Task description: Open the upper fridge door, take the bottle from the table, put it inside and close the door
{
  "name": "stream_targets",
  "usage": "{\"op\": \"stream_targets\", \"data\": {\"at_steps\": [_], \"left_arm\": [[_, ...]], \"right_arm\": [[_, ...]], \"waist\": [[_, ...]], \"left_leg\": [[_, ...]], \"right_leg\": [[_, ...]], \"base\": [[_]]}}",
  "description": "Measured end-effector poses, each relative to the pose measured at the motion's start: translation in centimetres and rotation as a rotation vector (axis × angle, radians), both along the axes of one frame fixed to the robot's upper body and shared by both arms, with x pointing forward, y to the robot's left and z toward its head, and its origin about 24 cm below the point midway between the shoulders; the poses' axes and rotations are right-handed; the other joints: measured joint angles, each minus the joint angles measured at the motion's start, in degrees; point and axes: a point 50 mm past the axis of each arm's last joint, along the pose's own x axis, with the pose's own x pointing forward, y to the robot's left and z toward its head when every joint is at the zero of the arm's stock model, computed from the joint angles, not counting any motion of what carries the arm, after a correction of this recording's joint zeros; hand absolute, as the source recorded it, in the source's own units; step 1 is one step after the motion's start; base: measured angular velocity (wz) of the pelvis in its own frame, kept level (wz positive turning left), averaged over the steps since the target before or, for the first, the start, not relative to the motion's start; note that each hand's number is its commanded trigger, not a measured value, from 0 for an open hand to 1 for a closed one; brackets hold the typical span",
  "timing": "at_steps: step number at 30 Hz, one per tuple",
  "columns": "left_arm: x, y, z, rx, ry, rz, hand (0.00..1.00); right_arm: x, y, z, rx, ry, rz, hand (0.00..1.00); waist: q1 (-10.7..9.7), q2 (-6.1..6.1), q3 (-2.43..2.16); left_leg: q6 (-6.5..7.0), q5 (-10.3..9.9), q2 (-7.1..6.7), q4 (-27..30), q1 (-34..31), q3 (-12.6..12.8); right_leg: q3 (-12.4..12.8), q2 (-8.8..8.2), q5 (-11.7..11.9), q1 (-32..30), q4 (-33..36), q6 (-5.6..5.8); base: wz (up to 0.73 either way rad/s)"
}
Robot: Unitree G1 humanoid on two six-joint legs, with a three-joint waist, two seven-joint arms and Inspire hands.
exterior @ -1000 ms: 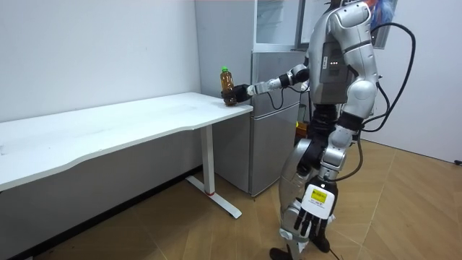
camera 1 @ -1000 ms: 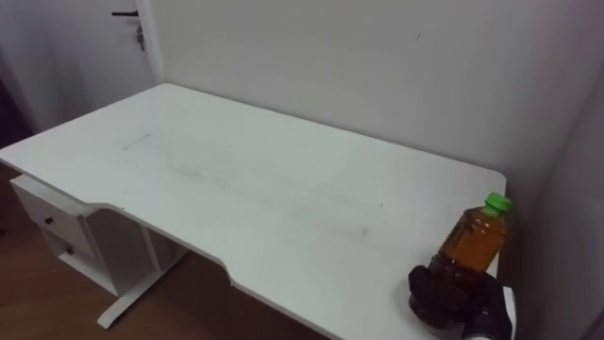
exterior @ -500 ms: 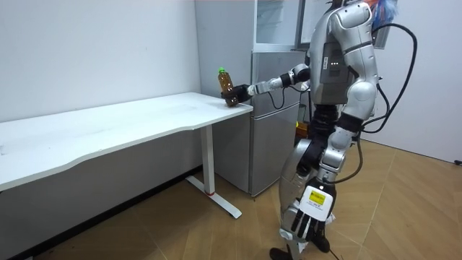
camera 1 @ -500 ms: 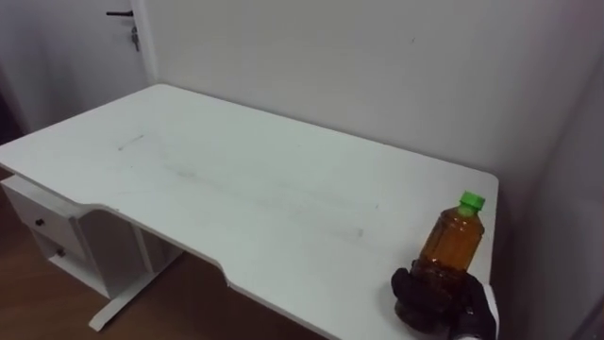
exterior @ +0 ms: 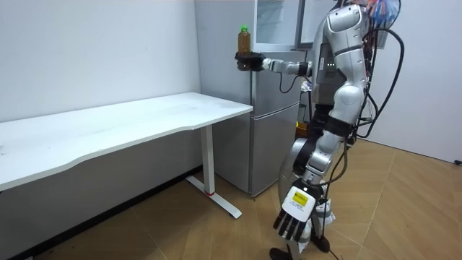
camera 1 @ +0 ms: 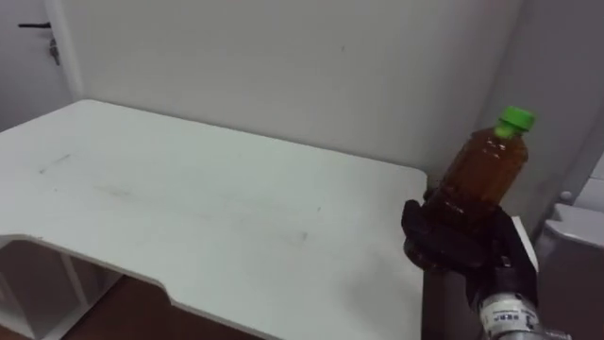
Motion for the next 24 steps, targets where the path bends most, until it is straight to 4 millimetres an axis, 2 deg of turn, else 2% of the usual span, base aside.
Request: {"op": "stream_targets", "data": {"at_steps": [3,5,8,10,14,16,20,24], "left_arm": [[-0.2,0.3,0.1,0.006,-0.002,0.017,0.00],[0.0,0.5,0.2,0.011,-0.016,0.032,0.00],[-0.4,0.8,0.3,0.019,-0.015,0.056,0.00],[-1.0,1.3,0.4,0.031,-0.012,0.089,0.00],[-1.9,1.8,0.4,0.044,0.005,0.142,0.00],[-2.4,1.9,0.5,0.060,0.013,0.160,0.00],[-2.7,2.4,0.7,0.080,0.001,0.193,0.00],[-2.8,2.4,0.7,0.081,0.005,0.194,0.00]], "right_arm": [[-0.7,0.1,0.5,-0.039,-0.039,0.030,1.00],[-1.2,0.1,0.9,-0.034,-0.057,0.045,1.00],[-1.8,0.2,2.0,-0.037,-0.107,0.074,1.00],[-2.2,-0.2,3.2,-0.064,-0.154,0.086,1.00],[-2.9,-2.3,5.8,-0.107,-0.254,0.000,1.00],[-3.4,-3.9,7.5,-0.135,-0.332,-0.102,1.00],[-4.4,-6.1,9.6,-0.145,-0.430,-0.246,1.00],[-5.2,-7.3,10.7,-0.146,-0.489,-0.339,1.00]], "waist": [[-0.27,-0.37,-0.27],[-0.35,-0.32,-0.24],[-1.64,0.05,-0.06],[-2.41,0.11,-0.10],[-2.78,0.07,-0.35],[-3.49,-0.07,-0.53],[-5.20,-0.78,-0.93],[-6.90,-1.18,-0.68]], "left_leg": [[0.08,-0.21,0.28,0.07,0.56,0.94],[0.18,-0.30,0.45,-0.02,0.57,1.42],[0.45,-0.47,0.44,0.27,0.74,1.51],[0.56,-0.55,0.45,0.09,1.48,2.03],[0.64,-0.58,0.48,-0.51,2.68,3.08],[0.62,-0.55,0.44,-1.13,3.53,3.98],[0.51,-0.43,0.20,-1.62,3.79,4.01],[0.23,-0.63,0.41,-2.13,5.40,4.67]], "right_leg": [[0.91,0.15,0.30,0.09,0.02,0.00],[1.12,0.20,0.60,0.15,0.00,-0.03],[1.30,0.18,0.91,0.89,-0.06,0.15],[1.85,0.10,1.01,0.91,-0.04,0.23],[3.32,0.01,1.03,0.92,-0.04,0.25],[4.29,0.08,0.98,1.07,-0.27,0.33],[4.87,0.44,1.08,1.26,-1.04,0.39],[5.13,0.77,1.05,2.90,-1.92,0.37]], "base": [[-0.15],[-0.09],[0.00],[-0.10],[-0.22],[-0.19],[-0.07],[-0.06]]}}
